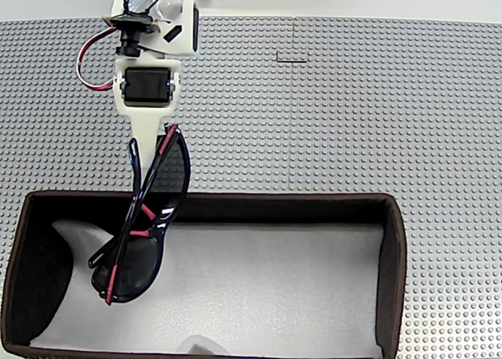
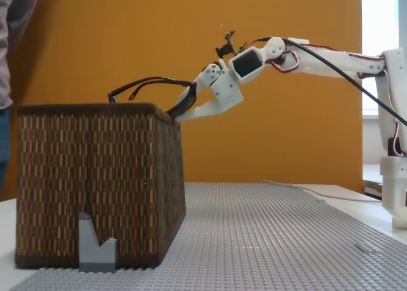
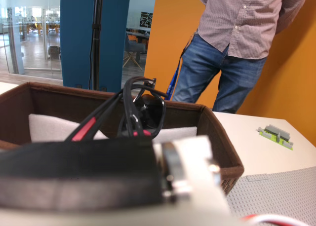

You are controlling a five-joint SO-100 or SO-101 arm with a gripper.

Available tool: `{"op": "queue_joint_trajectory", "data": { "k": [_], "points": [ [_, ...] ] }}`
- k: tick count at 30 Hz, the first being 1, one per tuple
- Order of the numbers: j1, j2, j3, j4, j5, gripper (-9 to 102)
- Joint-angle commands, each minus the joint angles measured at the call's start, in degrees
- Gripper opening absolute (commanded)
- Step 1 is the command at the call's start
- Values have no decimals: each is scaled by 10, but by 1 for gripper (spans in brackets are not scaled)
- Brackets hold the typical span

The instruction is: Grasp a glasses and put it in the bin.

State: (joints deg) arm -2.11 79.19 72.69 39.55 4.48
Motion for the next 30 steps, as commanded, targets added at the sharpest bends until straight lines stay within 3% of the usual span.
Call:
{"op": "queue_joint_trajectory", "data": {
  "k": [1, 8, 13, 21, 30],
  "points": [
    [-6, -47, -22, 45, 11, 0],
    [0, -69, -28, 48, 34, 22],
    [-7, -62, -66, 106, 47, 22],
    [1, 17, -68, 108, 37, 22],
    [-2, 128, -70, 34, 6, 26]
  ]
}}
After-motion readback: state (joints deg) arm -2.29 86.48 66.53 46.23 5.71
